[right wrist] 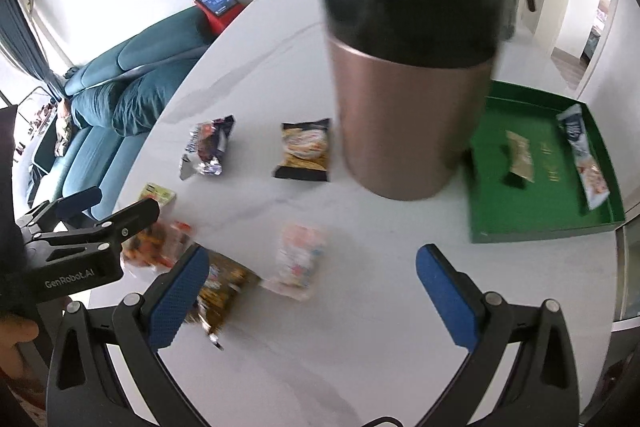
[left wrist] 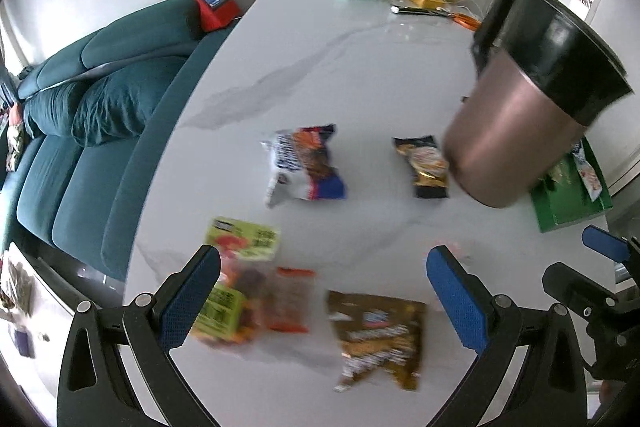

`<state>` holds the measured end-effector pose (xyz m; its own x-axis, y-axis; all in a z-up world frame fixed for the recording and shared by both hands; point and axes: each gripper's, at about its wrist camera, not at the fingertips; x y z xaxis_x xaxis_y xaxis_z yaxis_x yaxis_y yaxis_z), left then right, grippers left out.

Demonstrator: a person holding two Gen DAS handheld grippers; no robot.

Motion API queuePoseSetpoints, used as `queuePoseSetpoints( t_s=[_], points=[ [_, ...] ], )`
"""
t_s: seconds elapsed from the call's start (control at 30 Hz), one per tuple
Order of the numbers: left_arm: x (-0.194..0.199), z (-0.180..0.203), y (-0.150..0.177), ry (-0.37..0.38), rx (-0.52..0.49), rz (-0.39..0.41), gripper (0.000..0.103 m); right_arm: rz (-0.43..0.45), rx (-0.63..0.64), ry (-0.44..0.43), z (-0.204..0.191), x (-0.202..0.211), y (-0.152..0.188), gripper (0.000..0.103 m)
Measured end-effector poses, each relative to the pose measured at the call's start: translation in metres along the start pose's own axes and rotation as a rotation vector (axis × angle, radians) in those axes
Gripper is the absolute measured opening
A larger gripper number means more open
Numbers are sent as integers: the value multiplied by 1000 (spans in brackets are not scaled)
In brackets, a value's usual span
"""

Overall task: Organize snacks
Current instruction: 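Move both grippers back from the tray toward the remaining snacks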

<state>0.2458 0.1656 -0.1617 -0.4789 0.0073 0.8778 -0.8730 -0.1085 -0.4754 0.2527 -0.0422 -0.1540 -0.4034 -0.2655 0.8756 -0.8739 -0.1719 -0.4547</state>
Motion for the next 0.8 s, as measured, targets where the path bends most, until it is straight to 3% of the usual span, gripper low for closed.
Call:
queuePoseSetpoints(
  t_s=[0.33,0.8],
  points=[
    [-36,-51,-28,30,-2,-42,101,-28,-32,16,-41,-44,-36,103],
    [-85,-61,-62,59,-100,-125,101,-85,-122,17,-33,-92,-64,103]
  ],
)
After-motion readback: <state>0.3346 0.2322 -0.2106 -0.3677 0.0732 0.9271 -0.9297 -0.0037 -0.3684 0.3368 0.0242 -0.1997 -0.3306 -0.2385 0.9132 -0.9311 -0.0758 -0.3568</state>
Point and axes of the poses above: each gripper's, at about its wrist camera, not at the fingertips, and x roughly against the way its jaws point, z to its right, y to its underside, and after that the axes turned 2 degrees about y, right-handed
